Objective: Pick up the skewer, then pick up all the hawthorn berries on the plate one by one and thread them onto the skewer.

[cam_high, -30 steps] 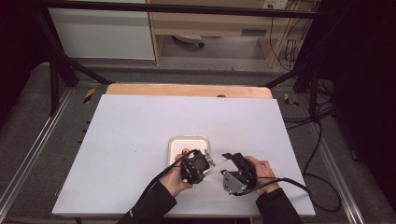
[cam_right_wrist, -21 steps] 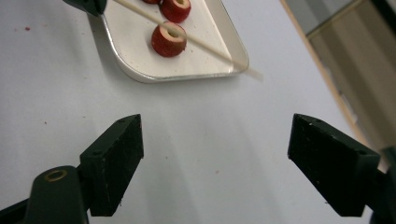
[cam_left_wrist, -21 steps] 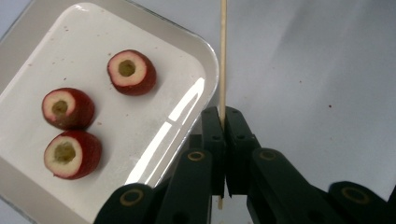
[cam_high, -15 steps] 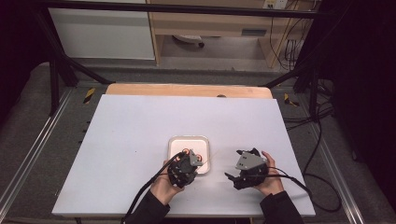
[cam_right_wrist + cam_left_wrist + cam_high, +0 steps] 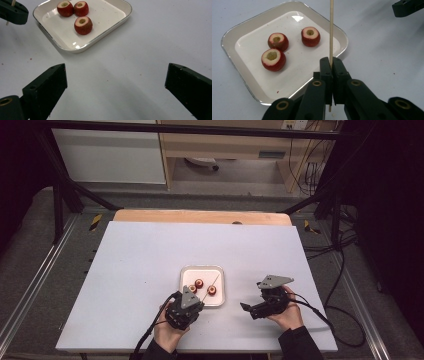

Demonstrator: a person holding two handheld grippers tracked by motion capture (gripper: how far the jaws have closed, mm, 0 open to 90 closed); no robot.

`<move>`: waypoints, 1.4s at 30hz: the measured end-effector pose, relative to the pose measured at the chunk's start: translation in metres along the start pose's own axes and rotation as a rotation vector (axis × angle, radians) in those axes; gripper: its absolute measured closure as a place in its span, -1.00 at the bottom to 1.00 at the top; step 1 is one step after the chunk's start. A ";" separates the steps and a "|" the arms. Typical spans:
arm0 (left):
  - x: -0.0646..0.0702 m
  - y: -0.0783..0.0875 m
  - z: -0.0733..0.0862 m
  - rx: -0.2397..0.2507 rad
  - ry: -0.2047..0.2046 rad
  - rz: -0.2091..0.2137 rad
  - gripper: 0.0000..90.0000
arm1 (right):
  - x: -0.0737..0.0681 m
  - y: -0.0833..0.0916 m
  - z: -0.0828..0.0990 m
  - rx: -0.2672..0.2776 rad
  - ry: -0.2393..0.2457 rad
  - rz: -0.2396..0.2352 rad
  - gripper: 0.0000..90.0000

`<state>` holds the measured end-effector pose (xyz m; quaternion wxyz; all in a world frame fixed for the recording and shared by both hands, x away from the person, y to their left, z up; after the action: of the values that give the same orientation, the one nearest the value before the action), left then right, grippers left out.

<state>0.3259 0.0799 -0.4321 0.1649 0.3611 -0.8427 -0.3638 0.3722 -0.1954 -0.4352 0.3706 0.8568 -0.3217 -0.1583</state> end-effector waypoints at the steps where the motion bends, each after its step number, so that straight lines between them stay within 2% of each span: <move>1: -0.001 0.001 0.002 0.014 0.012 0.002 0.96 | 0.000 0.000 -0.001 -0.003 -0.015 -0.008 -0.91; 4: -0.004 0.004 0.007 0.038 0.027 -0.008 0.96 | -0.001 -0.001 -0.008 -0.018 -0.031 -0.017 -0.91; 11: -0.012 0.004 0.018 0.081 0.082 -0.001 0.96 | -0.006 -0.011 -0.030 -0.086 -0.073 -0.052 -0.93; 17: -0.014 0.006 0.023 0.108 0.100 0.008 0.96 | -0.013 -0.020 -0.044 -0.108 -0.058 -0.059 -0.93; 21: -0.017 0.006 0.026 0.121 0.113 0.005 0.96 | -0.016 -0.026 -0.054 -0.128 -0.053 -0.048 -0.93; 25: -0.018 0.006 0.029 0.124 0.118 0.011 0.96 | -0.020 -0.032 -0.063 -0.151 -0.064 -0.053 -0.93; 34: -0.023 0.009 0.036 0.133 0.131 0.015 0.96 | -0.027 -0.048 -0.084 -0.214 -0.040 -0.050 -0.86; 38: -0.024 0.008 0.037 0.126 0.128 0.014 0.96 | -0.031 -0.055 -0.093 -0.230 -0.001 -0.084 -0.72; 42: -0.024 0.007 0.038 0.122 0.121 0.015 0.96 | -0.035 -0.063 -0.099 -0.266 0.065 -0.102 -0.61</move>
<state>0.3184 0.1195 -0.4532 0.1961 0.3856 -0.8544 -0.2880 0.4242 -0.0865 -0.4139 0.4828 0.8199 -0.2419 -0.1903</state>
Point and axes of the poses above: each handheld gripper's, and its own axes: y roughly backward along the jaws, z roughly out of its underside, x roughly to its right, the point moved 2 cm from there along -y, roughly forward along the jaws, and after that the axes turned 7 degrees about -x, right-handed, at the moved point
